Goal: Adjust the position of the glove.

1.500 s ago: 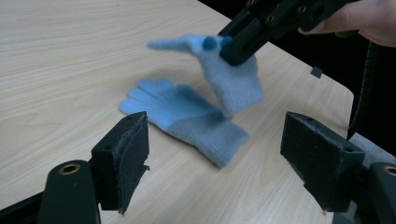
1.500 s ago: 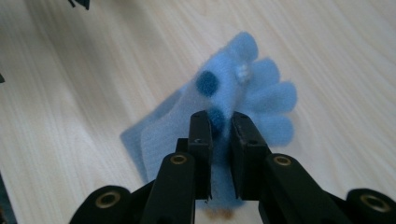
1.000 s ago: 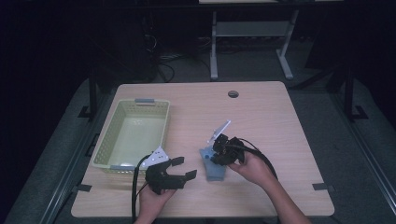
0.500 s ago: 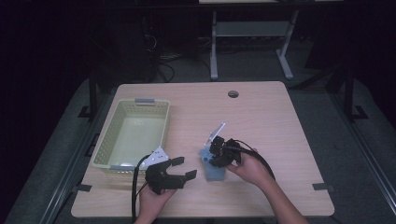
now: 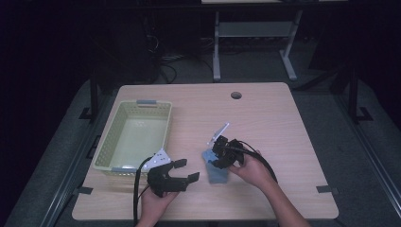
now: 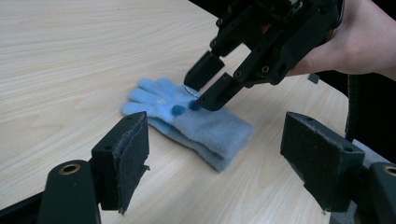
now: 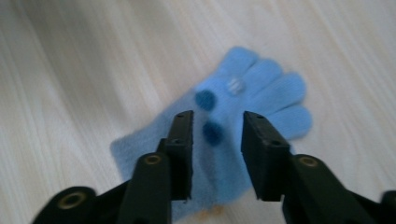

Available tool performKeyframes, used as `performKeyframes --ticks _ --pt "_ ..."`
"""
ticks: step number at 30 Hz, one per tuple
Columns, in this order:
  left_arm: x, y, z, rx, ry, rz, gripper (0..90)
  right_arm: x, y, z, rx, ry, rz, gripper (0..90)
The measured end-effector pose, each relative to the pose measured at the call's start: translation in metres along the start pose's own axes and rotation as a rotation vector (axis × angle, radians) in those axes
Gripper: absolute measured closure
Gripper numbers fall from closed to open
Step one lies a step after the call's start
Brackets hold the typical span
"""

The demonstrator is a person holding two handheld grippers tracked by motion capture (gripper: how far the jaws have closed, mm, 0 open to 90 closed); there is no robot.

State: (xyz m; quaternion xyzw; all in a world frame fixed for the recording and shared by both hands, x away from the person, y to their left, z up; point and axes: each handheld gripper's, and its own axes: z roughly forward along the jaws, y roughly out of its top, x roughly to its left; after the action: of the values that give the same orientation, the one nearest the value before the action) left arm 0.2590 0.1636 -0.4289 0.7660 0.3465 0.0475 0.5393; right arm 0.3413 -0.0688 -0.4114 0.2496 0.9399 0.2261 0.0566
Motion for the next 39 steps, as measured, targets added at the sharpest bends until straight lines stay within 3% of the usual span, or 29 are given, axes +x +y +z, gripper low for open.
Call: performKeyframes --ticks 4,7,11,16,23,24,25,28,29,31,39 --pt "-0.001 0.000 0.001 0.004 0.004 -0.001 23.3 0.004 0.003 0.001 -0.015 -0.012 0.008 72.3" --pt "-0.003 -0.001 0.002 0.008 -0.002 -0.003 24.1 0.003 0.004 0.008 -0.016 0.006 0.028 73.6" --pt "-0.005 -0.001 0.004 0.014 -0.014 0.001 26.2 0.000 0.002 0.022 0.031 0.028 0.057 73.4" --pt "-0.005 -0.002 0.006 0.028 -0.025 -0.006 26.2 -0.002 0.000 0.022 0.016 0.044 0.075 65.8" --pt "-0.007 -0.002 0.011 0.047 -0.028 -0.028 28.9 -0.008 -0.010 0.001 -0.050 0.020 0.138 50.4" --pt "-0.007 -0.002 0.011 0.047 -0.028 -0.028 29.6 -0.008 -0.010 0.001 -0.050 0.020 0.138 50.4" --pt "-0.007 -0.002 0.013 0.051 -0.053 -0.057 30.2 -0.009 -0.015 -0.003 -0.048 -0.008 0.139 48.1" --pt "-0.007 -0.001 0.015 0.056 -0.047 -0.057 30.2 -0.010 -0.019 -0.007 -0.059 -0.001 0.161 46.4" --pt "-0.008 0.000 0.018 0.073 -0.037 -0.059 30.2 -0.012 -0.026 -0.012 -0.067 0.013 0.192 42.8" --pt "-0.008 0.001 0.020 0.078 -0.033 -0.074 30.4 -0.013 -0.033 -0.014 -0.085 0.007 0.209 39.6" --pt "-0.009 0.002 0.030 0.112 -0.020 -0.115 28.5 -0.013 -0.055 -0.015 -0.128 0.028 0.311 34.0"
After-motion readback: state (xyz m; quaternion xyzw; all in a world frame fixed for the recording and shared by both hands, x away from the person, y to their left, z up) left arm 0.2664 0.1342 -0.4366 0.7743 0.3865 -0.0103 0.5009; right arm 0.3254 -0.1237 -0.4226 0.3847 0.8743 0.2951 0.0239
